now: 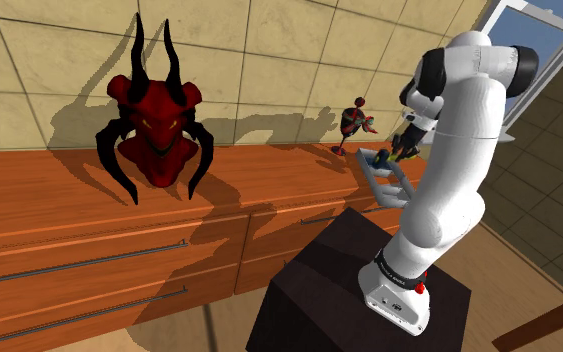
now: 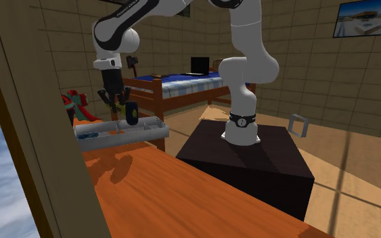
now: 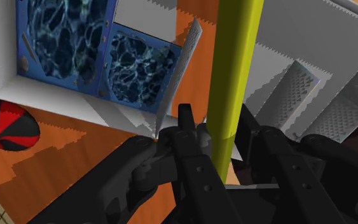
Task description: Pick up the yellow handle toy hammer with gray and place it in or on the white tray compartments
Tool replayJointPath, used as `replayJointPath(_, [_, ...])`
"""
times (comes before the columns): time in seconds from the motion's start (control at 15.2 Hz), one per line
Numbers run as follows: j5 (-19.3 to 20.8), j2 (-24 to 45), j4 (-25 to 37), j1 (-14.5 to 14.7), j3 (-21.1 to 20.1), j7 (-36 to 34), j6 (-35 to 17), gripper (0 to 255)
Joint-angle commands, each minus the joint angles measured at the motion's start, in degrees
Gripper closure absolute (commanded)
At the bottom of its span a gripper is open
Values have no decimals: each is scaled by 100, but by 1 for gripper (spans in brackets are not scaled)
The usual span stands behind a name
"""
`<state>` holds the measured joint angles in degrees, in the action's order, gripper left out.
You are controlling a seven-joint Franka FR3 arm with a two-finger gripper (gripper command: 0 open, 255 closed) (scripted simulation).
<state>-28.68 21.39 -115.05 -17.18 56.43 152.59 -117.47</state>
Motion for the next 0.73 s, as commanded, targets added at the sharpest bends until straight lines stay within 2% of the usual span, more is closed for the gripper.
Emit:
replayJointPath(0.0, [-101,99,-22,-82,-63,102,-71,255])
replayJointPath(0.46, [-504,478,-132,-315,-352,389,-397,255])
replayJointPath(0.66, [-503,478,-132,-314,-352,389,-397,255])
